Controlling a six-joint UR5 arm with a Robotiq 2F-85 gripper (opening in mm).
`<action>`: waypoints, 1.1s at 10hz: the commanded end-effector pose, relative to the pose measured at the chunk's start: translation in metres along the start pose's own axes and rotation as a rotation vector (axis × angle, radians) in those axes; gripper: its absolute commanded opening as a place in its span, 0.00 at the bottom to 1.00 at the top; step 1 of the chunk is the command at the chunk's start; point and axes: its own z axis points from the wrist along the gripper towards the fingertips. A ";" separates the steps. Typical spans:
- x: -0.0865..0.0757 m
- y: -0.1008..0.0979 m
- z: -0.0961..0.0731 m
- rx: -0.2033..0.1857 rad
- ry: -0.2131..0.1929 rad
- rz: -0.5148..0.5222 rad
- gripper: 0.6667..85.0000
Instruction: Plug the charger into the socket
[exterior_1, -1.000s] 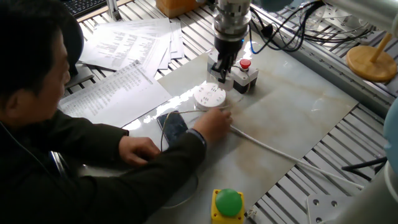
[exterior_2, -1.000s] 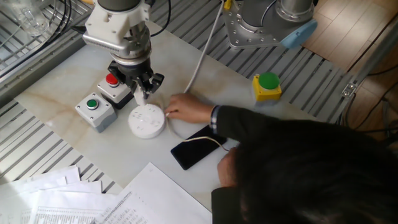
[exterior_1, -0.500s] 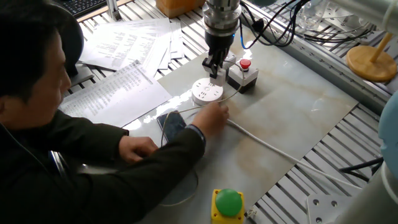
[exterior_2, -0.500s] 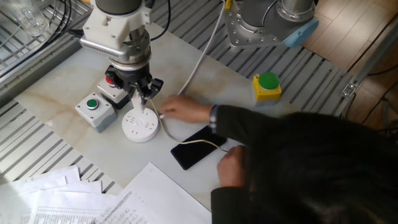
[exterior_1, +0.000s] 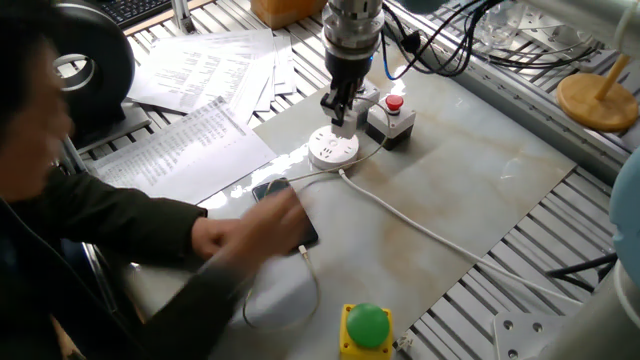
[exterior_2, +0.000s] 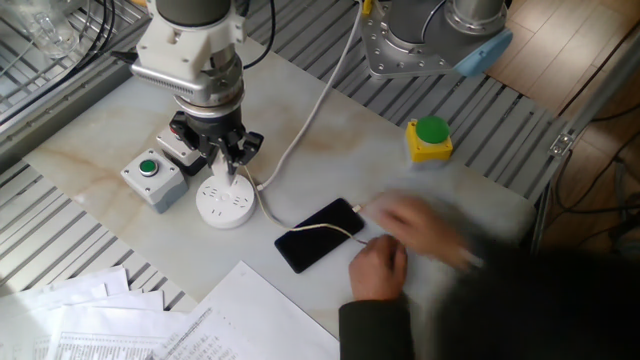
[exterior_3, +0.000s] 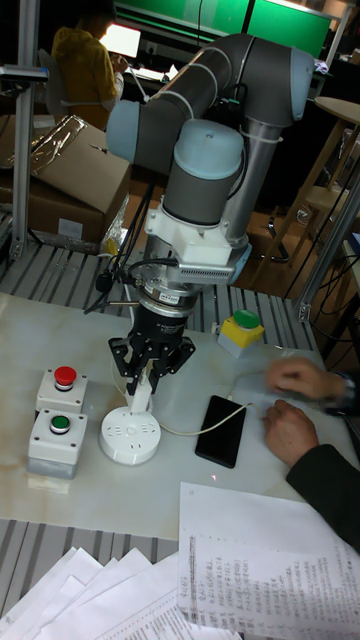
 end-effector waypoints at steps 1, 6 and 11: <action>0.004 0.001 0.013 -0.007 -0.028 0.004 0.00; 0.012 0.000 0.020 0.007 -0.033 0.007 0.00; 0.022 -0.001 0.021 0.001 -0.031 0.008 0.00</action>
